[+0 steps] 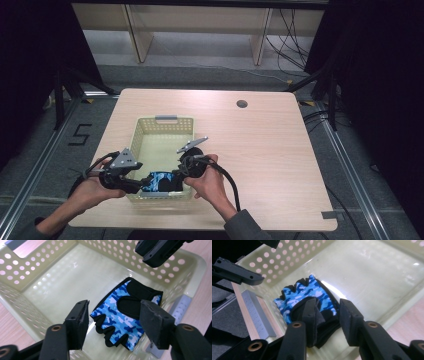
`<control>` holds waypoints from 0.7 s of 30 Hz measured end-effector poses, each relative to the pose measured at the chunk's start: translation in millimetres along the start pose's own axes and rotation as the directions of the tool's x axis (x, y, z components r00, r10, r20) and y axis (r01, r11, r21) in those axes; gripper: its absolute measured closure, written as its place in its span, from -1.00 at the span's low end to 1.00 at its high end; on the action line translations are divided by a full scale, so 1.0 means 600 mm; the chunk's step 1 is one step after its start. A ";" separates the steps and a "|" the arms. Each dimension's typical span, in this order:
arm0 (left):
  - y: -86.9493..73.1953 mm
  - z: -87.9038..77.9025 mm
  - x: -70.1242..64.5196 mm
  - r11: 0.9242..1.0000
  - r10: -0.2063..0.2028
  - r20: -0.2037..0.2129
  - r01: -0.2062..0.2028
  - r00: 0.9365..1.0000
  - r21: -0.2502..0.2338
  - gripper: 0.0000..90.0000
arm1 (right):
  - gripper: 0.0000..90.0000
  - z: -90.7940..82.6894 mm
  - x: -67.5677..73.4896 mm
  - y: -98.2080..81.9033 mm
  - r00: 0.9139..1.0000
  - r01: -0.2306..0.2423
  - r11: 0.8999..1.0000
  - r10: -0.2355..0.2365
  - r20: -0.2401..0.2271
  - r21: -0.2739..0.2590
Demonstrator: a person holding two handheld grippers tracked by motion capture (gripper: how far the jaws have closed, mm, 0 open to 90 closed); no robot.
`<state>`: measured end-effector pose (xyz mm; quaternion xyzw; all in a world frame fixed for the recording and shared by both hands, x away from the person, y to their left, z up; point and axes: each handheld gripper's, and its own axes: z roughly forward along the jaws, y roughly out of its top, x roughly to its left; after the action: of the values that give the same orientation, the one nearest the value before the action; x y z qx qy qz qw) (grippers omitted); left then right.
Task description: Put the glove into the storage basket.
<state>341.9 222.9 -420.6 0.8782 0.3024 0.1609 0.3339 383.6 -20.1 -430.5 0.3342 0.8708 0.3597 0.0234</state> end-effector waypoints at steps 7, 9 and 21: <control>-0.001 0.001 -0.007 0.998 -0.049 0.024 0.050 0.998 -0.030 -0.30 | 0.39 -0.020 -0.011 -0.002 1.000 0.019 0.997 -0.017 0.019 -0.069; 0.000 0.002 -0.014 0.995 -0.076 0.032 0.078 0.997 -0.054 -0.32 | 0.36 -0.026 -0.017 -0.004 1.000 0.017 0.996 -0.015 0.023 -0.090; 0.009 0.010 -0.039 0.988 -0.094 0.081 0.103 0.992 -0.118 -0.38 | 0.20 -0.061 -0.046 -0.025 1.000 -0.011 0.988 0.013 0.015 -0.152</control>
<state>329.1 201.7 -423.0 0.8456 0.3222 0.1291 0.4055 386.4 -67.0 -418.3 0.3393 0.8387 0.4226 0.0534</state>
